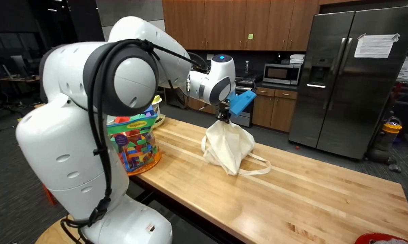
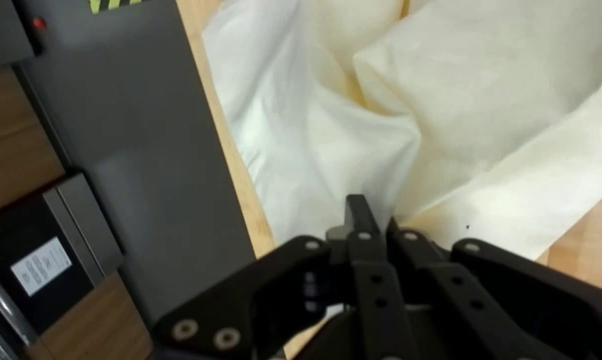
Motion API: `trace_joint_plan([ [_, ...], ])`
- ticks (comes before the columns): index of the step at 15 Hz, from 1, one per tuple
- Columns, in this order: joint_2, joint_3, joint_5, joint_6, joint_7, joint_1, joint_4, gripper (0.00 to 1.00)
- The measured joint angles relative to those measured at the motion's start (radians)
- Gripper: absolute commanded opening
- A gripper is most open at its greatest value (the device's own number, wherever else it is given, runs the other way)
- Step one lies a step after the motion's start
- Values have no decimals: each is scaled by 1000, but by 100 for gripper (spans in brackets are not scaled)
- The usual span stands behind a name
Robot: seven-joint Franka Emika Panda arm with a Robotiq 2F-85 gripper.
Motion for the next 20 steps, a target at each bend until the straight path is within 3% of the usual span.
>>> trace_joint_plan([
  [6,21,69,118,-2,-156,101,55,1],
  [11,74,117,115,-7,-228,120,67,1],
  [15,149,119,36,-7,-227,99,59,1],
  [20,245,97,-146,-28,-46,11,-4,1],
])
